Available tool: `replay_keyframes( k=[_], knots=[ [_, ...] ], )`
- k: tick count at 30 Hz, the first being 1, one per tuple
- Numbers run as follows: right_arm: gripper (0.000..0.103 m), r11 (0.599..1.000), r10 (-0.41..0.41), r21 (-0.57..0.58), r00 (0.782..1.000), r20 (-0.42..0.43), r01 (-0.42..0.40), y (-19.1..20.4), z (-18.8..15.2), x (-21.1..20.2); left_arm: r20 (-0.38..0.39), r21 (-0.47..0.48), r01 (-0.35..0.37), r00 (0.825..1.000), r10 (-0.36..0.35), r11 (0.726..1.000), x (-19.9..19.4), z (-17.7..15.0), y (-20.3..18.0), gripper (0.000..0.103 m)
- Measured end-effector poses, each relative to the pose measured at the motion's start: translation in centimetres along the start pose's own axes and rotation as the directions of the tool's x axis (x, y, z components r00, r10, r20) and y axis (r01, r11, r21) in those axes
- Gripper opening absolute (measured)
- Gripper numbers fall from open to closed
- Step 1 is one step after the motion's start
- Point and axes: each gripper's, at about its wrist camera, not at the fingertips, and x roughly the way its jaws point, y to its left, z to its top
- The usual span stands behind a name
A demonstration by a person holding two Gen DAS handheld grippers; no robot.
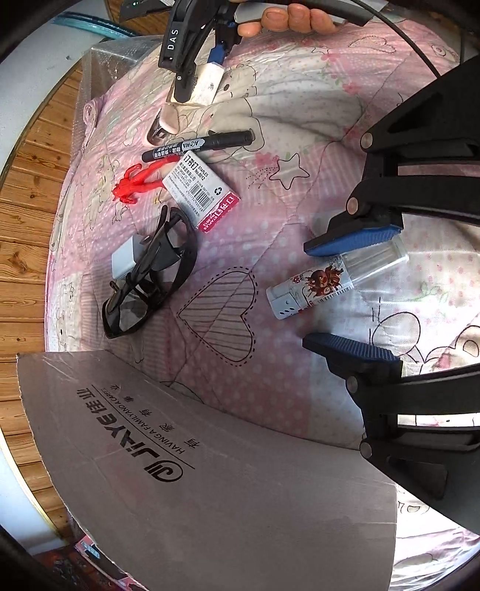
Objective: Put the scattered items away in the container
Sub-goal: 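Grasp the clear glass bottle with the left gripper while the right gripper grasps the cream tissue pack, then lift the glass bottle with the left tool while the right tool lifts the tissue pack toward the box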
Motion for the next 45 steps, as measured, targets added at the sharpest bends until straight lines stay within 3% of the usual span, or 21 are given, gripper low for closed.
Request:
replay_keyframes(
  k=[3, 6, 9, 16, 18, 22, 30, 35, 42, 45],
  knots=[
    [0.060, 1.000, -0.006, -0.015, 1.000, 0.004, 0.006, 0.2, 0.0, 0.0, 0.001, -0.013, 0.008, 1.000, -0.008, 1.000, -0.1, 0.0, 0.5, 0.030],
    [0.038, 0.999, 0.005, -0.035, 1.000, 0.001, -0.005, 0.6, -0.1, -0.2, 0.000, -0.017, 0.013, 1.000, -0.013, 1.000, -0.1, -0.1, 0.7, 0.029],
    [0.028, 0.999, 0.013, -0.053, 1.000, 0.001, -0.013, 0.9, -0.2, -0.3, -0.003, -0.048, 0.033, 0.999, -0.033, 0.998, -0.1, 0.0, 1.1, 0.030],
    [0.024, 0.998, 0.046, -0.037, 0.999, 0.001, -0.046, 0.5, -0.5, -0.9, 0.010, 0.000, 0.005, 1.000, -0.005, 1.000, 0.0, -0.2, 0.1, 0.034],
    [0.024, 0.998, 0.053, -0.033, 0.999, 0.001, -0.053, 0.4, -0.6, -1.2, 0.014, 0.004, 0.008, 1.000, -0.008, 1.000, 0.1, -0.1, 0.1, 0.033],
    [0.024, 0.998, 0.057, -0.024, 0.998, 0.007, -0.057, 0.3, -0.6, -1.8, 0.018, -0.012, 0.027, 0.999, -0.027, 1.000, -0.1, 0.0, 0.7, 0.020],
    [0.024, 0.997, 0.071, -0.019, 0.997, 0.012, -0.071, 0.3, -1.4, -2.9, 0.039, -0.052, 0.037, 0.999, -0.035, 0.998, -0.9, -0.2, 2.0, 0.021],
    [0.024, 0.997, 0.079, -0.022, 0.997, 0.012, -0.078, 0.5, -1.9, -3.3, 0.020, -0.074, 0.026, 0.999, -0.025, 0.997, -0.5, -0.5, 2.4, 0.033],
    [0.024, 0.996, 0.084, -0.029, 0.996, 0.004, -0.084, 0.6, -2.5, -3.4, 0.037, -0.034, 0.005, 0.999, -0.004, 0.999, -0.5, -1.1, 1.7, 0.036],
    [0.024, 0.996, 0.087, -0.036, 0.996, 0.002, -0.086, 0.9, -2.8, -3.6, 0.043, -0.012, 0.005, 0.999, -0.004, 1.000, -0.7, -1.2, 1.6, 0.026]
  ],
)
